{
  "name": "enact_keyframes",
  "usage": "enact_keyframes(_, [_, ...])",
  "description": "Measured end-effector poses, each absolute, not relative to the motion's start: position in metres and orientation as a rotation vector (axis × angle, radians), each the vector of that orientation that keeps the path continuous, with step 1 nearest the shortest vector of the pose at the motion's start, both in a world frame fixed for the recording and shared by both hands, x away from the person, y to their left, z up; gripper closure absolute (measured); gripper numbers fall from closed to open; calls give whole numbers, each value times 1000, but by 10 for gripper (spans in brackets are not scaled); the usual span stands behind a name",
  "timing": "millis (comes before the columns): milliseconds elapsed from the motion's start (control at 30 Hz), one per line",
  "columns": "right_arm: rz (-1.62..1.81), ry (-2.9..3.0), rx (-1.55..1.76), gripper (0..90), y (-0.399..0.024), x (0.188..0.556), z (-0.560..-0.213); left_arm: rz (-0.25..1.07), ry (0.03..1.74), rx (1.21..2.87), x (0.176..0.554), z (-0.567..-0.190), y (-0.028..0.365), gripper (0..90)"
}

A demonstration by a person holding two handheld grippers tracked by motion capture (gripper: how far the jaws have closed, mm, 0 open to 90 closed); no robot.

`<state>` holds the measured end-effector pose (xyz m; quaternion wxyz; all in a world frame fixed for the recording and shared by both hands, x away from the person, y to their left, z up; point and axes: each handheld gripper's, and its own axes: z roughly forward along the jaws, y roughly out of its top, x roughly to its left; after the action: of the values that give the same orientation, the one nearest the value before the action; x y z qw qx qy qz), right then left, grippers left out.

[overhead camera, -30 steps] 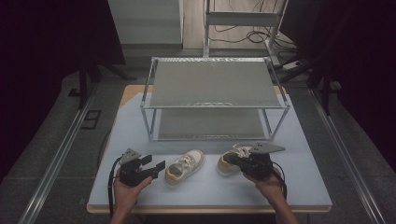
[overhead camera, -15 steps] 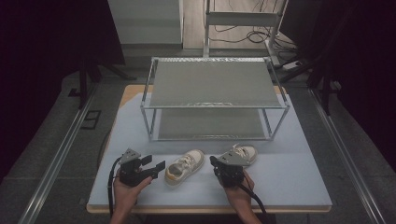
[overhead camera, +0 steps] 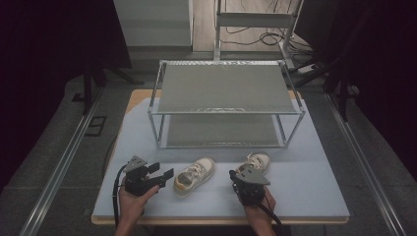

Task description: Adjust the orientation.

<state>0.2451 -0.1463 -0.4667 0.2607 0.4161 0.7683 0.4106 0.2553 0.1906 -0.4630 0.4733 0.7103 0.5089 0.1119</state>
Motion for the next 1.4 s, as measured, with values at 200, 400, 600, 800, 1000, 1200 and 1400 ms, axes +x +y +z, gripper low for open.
enact_keyframes(200, [1143,2093,1117,899,-167,232,-466,276,1247,1734,255,-462,192,335])
enact_keyframes(400, [1143,2110,1139,899,-195,221,-466,273,1247,1742,255,-463,189,336])
enact_keyframes(600, [1150,2102,1158,899,-219,216,-468,272,1251,1741,255,-464,188,336])
enact_keyframes(800, [1104,2079,1207,899,-243,214,-474,273,1253,1743,255,-464,189,336])
enact_keyframes(1000, [1066,2004,1267,899,-275,213,-475,271,1253,1748,255,-465,188,336])
enact_keyframes(1200, [1057,1973,1301,898,-293,218,-477,271,1256,1750,255,-466,189,336])
enact_keyframes(1400, [1136,1989,1300,820,-299,216,-479,269,1255,1751,255,-466,190,340])
